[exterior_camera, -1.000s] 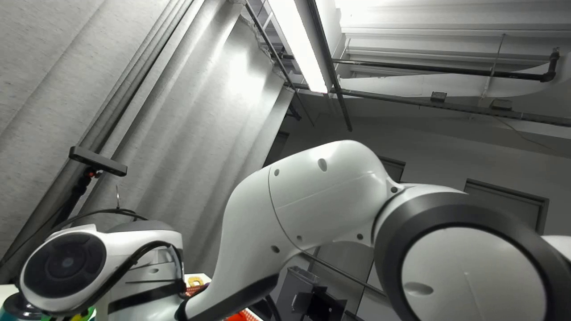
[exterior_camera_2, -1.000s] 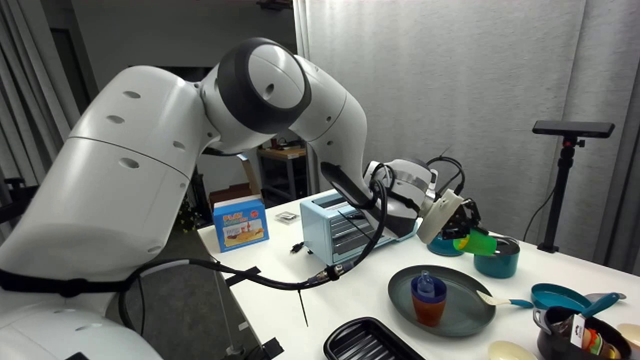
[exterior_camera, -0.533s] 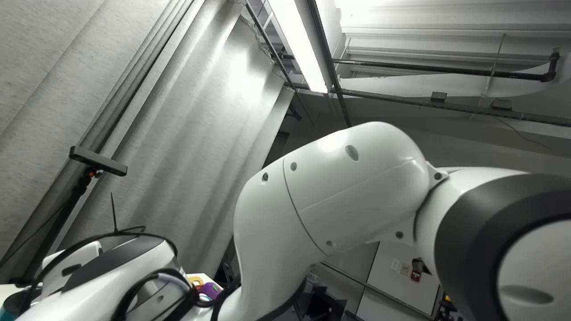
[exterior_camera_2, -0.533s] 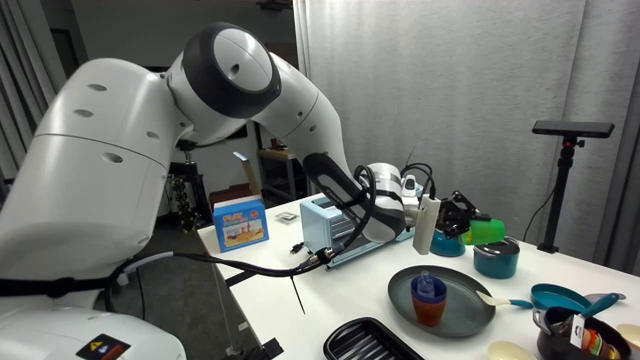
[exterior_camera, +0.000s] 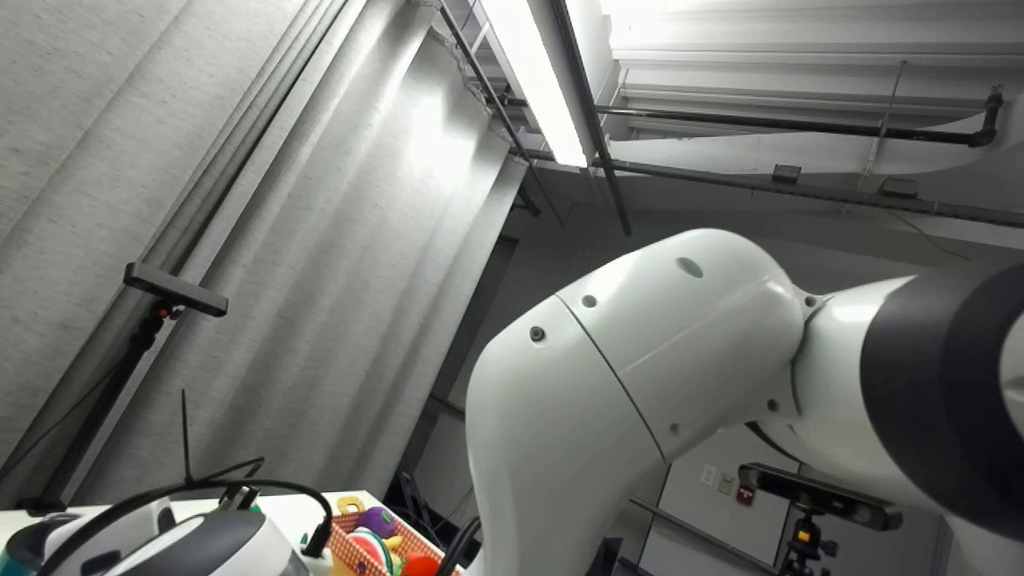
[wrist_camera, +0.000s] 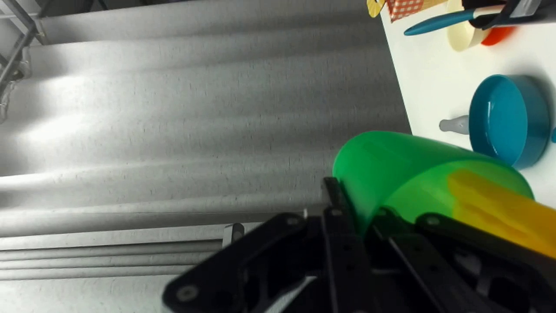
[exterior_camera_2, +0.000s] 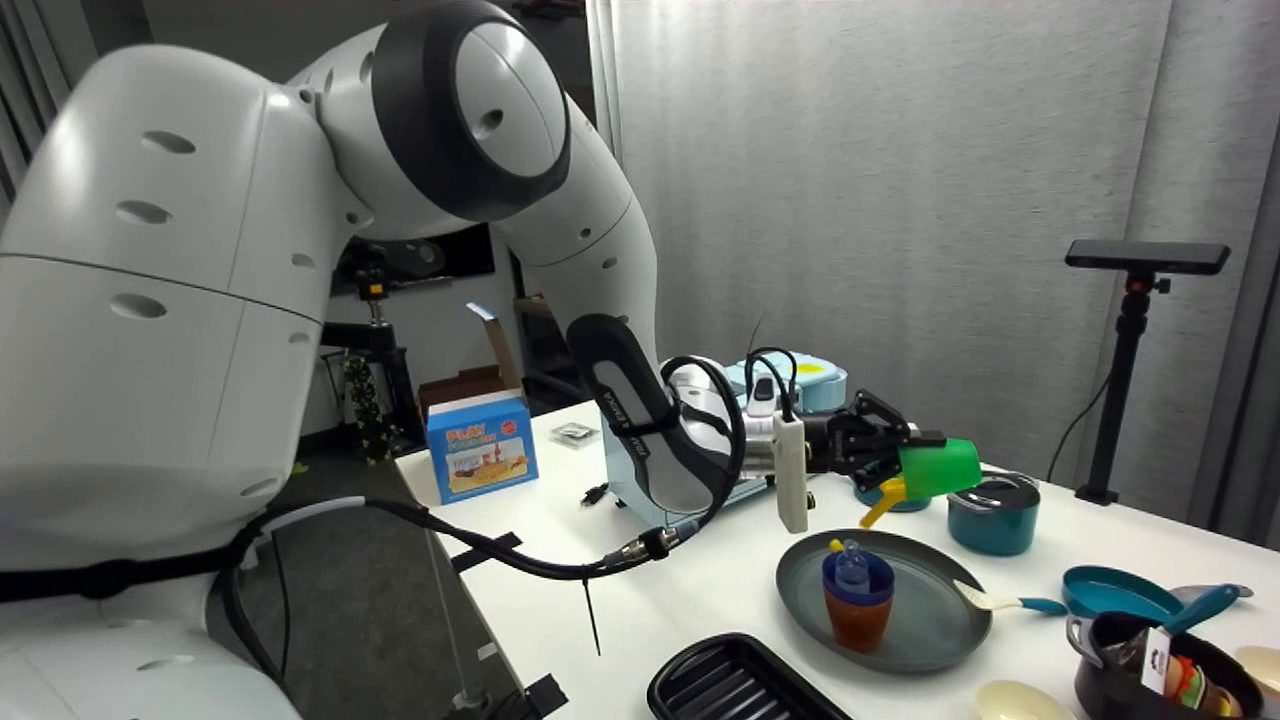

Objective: Empty the contents in the green cup.

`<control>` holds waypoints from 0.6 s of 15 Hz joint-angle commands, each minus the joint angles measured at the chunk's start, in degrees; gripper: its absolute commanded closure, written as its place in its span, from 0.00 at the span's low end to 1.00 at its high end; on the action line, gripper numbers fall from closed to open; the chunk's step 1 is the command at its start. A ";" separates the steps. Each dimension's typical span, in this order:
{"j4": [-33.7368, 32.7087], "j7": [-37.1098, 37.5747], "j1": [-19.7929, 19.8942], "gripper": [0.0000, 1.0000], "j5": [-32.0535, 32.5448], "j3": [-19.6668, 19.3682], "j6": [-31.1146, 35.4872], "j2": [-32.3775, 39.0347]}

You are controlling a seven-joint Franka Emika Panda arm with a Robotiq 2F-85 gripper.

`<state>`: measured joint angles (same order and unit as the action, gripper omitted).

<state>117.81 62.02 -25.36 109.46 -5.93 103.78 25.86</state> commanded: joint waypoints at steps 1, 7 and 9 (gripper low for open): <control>1.53 1.39 7.36 0.99 4.00 6.89 -3.76 -1.89; -0.03 1.91 14.69 0.99 5.77 9.64 -3.79 -1.51; -0.77 2.12 16.78 0.99 3.63 10.29 -2.44 -1.78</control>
<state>117.37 63.01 -12.23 113.60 2.26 100.70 25.19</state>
